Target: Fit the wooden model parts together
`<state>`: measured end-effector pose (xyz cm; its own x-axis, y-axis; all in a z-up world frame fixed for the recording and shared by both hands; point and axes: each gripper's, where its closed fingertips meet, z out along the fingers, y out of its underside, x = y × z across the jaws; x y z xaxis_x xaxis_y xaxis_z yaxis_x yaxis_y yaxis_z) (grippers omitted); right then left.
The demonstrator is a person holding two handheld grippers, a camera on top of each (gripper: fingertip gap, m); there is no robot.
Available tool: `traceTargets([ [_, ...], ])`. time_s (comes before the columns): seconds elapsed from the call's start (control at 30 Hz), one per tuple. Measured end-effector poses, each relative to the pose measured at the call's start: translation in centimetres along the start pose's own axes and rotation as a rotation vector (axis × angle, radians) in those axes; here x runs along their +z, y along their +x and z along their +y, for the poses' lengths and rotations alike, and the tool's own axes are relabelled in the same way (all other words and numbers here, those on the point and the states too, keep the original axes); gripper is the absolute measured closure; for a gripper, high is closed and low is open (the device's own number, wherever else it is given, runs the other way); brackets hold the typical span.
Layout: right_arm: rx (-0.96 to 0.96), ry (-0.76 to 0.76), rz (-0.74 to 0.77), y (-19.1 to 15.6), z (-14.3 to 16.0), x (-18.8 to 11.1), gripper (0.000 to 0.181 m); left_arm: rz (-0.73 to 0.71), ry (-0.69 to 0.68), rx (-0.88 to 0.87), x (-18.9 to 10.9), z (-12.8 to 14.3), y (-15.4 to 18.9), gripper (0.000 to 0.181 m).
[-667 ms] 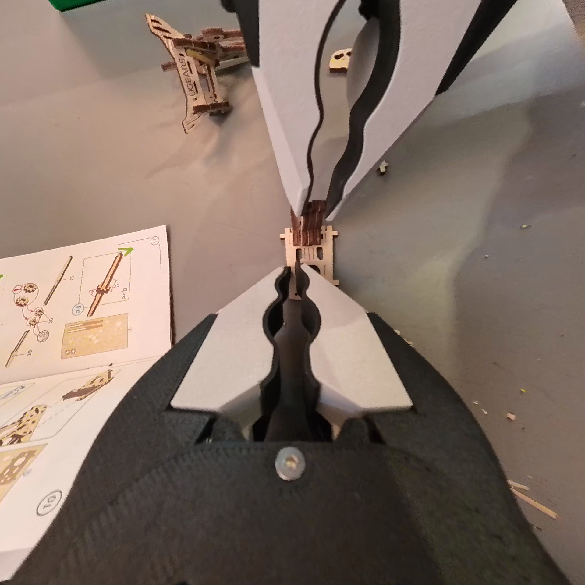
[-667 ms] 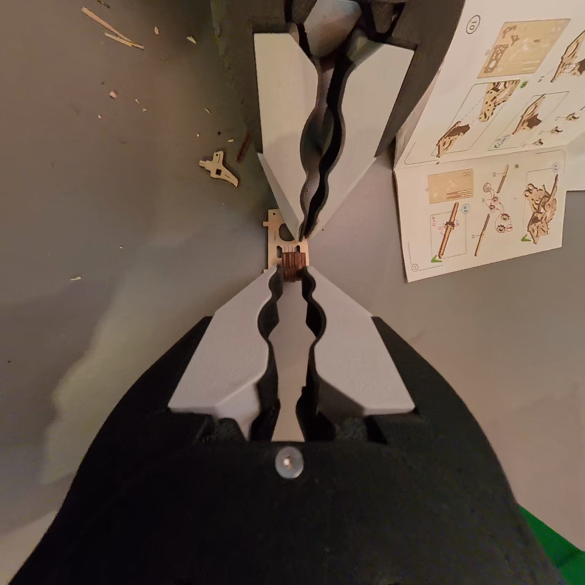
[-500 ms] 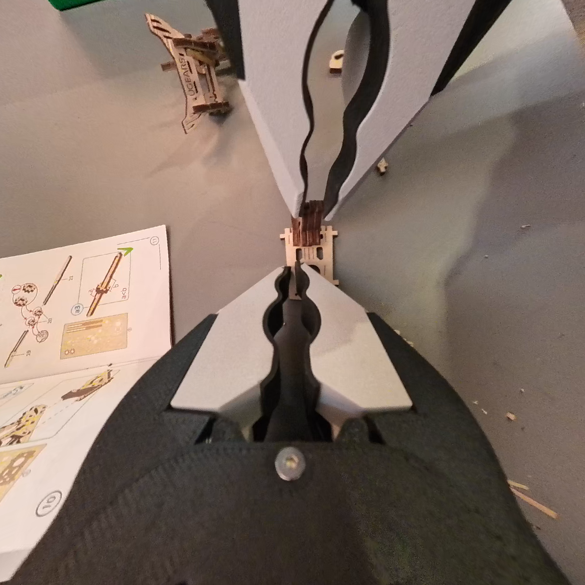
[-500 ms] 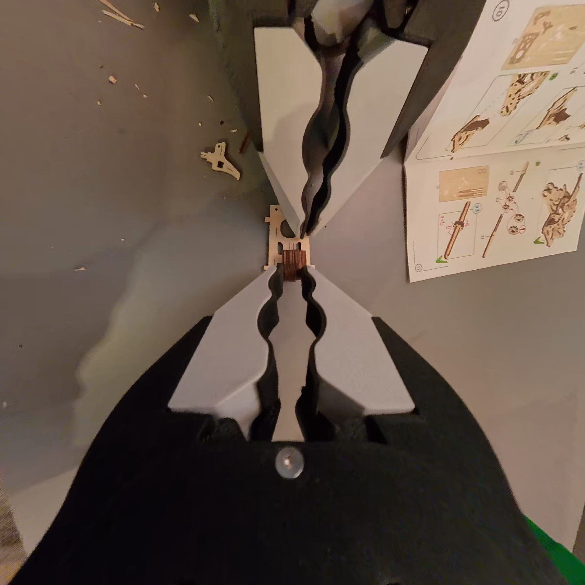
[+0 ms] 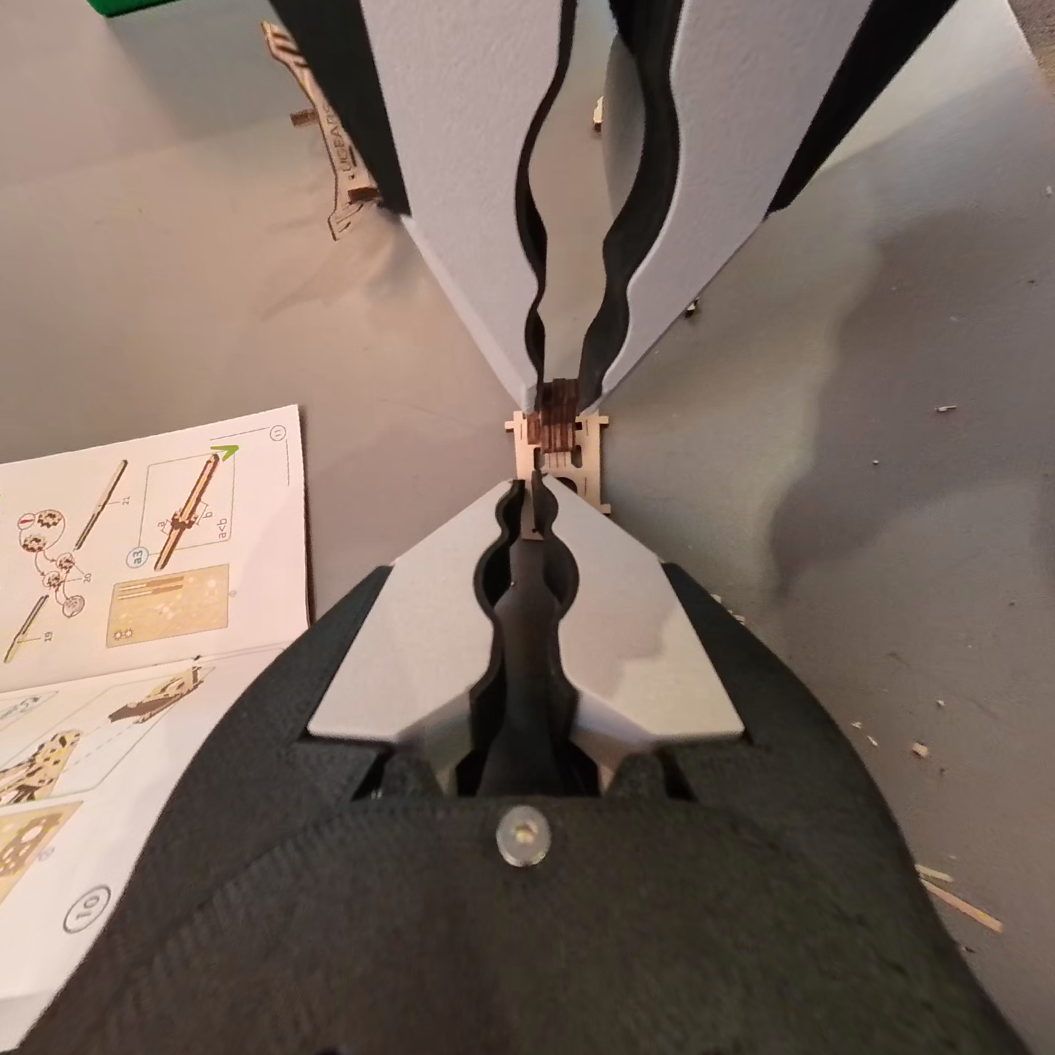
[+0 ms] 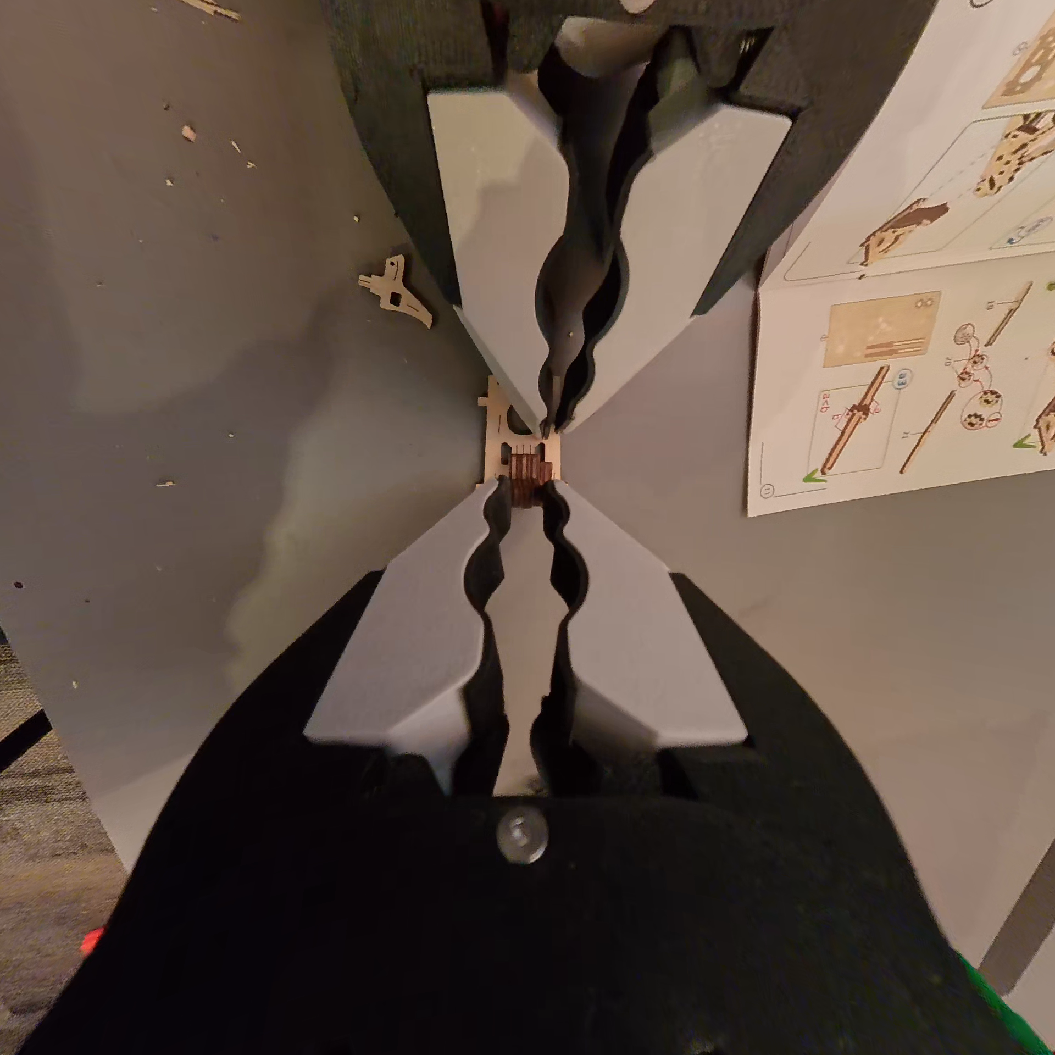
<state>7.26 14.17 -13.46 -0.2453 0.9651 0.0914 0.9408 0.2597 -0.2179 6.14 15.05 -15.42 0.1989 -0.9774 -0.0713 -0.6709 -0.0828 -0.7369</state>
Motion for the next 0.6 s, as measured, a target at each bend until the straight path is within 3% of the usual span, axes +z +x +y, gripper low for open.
traceTargets([
  [0.43,0.079,0.143,0.026,0.0,0.2,0.0,0.172,-0.015,-0.002,-0.038,0.0,-0.1,-0.4,0.179],
  [0.6,0.08,0.17,0.009,0.0,0.3,0.0,0.172,-0.01,0.026,-0.062,0.3,-1.5,-0.2,0.18],
])
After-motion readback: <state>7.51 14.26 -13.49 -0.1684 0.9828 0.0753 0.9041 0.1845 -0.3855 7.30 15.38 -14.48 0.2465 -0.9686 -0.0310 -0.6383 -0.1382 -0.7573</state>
